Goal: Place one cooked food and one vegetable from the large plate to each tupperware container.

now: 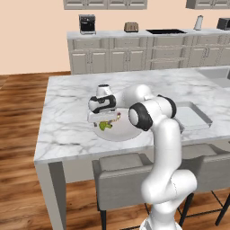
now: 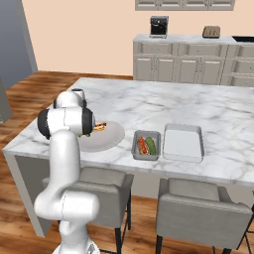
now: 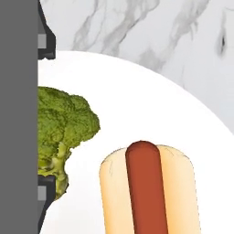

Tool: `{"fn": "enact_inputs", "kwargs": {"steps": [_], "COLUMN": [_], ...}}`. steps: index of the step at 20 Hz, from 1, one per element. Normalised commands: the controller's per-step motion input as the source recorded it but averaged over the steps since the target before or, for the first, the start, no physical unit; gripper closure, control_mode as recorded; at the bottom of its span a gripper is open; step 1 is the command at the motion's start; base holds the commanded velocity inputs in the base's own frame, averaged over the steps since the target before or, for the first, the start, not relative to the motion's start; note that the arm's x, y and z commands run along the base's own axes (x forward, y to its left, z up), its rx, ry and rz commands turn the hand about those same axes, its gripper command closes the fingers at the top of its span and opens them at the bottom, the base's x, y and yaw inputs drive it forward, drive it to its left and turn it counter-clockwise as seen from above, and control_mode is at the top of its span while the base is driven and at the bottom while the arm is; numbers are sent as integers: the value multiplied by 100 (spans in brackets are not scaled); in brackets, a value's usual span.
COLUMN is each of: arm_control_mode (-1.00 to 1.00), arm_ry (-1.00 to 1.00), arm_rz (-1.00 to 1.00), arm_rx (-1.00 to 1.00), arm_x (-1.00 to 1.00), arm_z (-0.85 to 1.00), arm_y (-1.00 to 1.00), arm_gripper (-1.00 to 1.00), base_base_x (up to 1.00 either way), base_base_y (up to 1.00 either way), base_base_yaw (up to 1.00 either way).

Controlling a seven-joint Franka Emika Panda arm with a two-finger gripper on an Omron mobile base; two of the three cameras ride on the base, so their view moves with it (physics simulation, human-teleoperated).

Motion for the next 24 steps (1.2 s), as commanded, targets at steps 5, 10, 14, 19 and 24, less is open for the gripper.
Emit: {"fn": "enact_inputs", "kwargs": {"steps": [5,10,14,19,24], "arm_control_mode": [-100,-100,-100,-100,-100], "arm_ry": [4,10,19,8,-13], "arm_rz": [0,0,-2,-8,-1], "arm_rx": [0,-3,-16,-5,21], "arm_x": [0,0,0,-14,-11], "arm_z": [-9,2,29,42,20], "arm_y": [0,3,12,-23,-88], "arm_gripper": [100,100,100,100,100], "base_base_x": [0,0,0,0,0], "base_base_y": [0,0,0,0,0], "base_base_yaw": [0,0,0,0,0]}}
